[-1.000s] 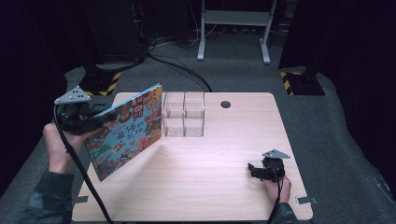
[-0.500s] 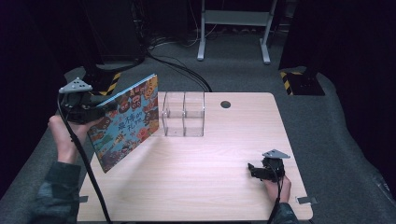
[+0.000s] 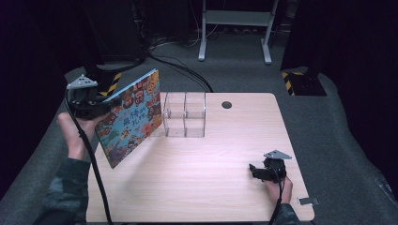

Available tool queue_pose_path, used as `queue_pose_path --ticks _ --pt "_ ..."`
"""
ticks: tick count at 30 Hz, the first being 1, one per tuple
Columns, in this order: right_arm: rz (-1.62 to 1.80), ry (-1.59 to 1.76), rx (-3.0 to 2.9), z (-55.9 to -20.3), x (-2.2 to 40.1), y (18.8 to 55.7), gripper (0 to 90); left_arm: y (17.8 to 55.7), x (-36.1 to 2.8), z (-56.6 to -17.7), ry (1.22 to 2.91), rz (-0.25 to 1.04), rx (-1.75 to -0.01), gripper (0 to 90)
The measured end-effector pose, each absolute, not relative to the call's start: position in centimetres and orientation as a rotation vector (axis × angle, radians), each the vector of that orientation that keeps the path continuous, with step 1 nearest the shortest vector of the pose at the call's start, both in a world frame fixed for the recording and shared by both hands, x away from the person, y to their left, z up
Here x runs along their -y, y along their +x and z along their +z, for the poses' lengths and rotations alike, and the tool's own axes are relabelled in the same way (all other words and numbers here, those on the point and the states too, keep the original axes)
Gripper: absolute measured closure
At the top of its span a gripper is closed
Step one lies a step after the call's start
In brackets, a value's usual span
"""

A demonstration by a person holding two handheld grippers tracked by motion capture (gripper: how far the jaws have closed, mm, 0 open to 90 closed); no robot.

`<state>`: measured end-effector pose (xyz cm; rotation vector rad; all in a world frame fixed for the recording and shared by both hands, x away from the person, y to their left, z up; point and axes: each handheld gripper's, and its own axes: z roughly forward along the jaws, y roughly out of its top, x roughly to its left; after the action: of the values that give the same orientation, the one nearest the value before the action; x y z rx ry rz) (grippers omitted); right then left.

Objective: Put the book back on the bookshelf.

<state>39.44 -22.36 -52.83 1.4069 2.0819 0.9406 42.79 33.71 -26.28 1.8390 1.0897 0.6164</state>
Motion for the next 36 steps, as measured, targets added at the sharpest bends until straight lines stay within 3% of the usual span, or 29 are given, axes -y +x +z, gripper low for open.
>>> queue_pose_path --ticks 36 --pt "0.938 1.426 -2.076 -52.8 22.3 39.3 17.0 44.3 -32.1 -29.0 1.704 0.698 -1.154 80.4"
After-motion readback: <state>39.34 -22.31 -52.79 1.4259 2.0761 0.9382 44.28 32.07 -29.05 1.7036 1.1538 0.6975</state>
